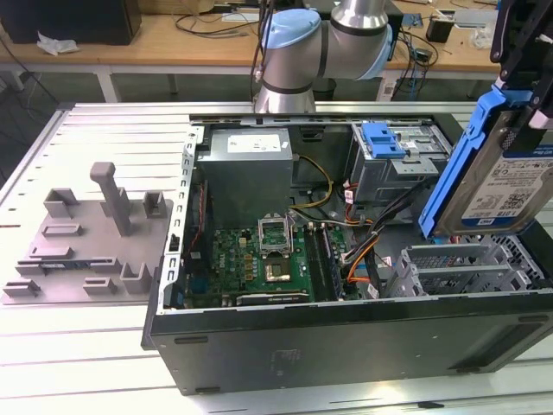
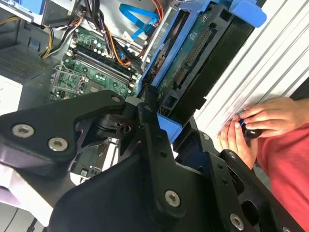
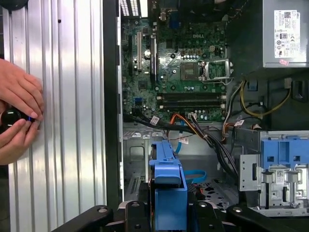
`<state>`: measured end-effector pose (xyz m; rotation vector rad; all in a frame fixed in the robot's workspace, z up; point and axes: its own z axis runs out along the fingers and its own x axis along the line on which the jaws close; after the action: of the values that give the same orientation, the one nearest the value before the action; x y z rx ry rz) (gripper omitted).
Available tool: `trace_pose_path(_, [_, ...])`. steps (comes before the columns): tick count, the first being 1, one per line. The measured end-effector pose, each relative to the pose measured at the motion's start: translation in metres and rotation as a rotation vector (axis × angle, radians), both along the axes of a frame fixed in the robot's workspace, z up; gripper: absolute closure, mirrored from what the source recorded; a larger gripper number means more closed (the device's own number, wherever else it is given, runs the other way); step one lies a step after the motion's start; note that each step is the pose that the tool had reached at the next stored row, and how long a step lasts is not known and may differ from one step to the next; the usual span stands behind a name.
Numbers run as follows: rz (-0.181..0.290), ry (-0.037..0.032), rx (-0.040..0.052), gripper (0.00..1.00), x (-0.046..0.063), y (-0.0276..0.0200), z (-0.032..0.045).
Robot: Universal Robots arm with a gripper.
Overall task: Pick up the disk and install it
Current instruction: 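Insert the disk into the insertion slot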
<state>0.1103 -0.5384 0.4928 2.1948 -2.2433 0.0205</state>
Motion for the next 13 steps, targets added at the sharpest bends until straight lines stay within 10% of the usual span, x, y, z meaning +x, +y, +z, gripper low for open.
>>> trace_pose_path(13, [-0.012, -0.0001, 0.0063, 0.63, -0.0001, -0.0001, -0.0027])
